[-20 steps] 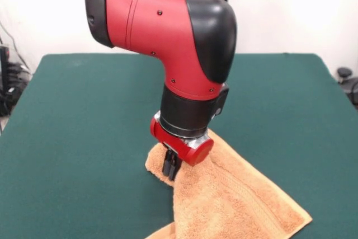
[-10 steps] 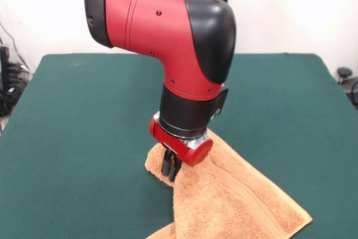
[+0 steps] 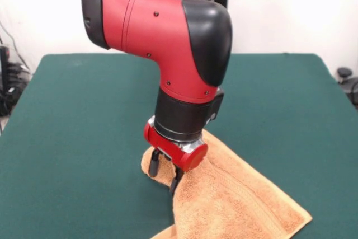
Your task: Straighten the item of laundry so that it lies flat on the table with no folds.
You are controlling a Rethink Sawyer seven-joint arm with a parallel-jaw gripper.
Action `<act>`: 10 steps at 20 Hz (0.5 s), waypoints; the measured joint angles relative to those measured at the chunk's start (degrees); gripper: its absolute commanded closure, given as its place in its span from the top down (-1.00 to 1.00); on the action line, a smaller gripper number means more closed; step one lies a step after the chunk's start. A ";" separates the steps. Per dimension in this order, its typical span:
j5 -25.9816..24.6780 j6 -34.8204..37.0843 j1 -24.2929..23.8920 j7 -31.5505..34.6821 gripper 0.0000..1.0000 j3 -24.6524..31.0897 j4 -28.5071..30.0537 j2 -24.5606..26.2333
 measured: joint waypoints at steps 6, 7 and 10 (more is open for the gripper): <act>0.05 -2.06 -0.32 0.00 1.00 -0.03 0.01 0.49; 0.06 -2.08 -0.33 0.00 1.00 -0.03 0.01 0.49; 0.05 -2.08 -0.33 0.00 1.00 -0.03 0.01 0.50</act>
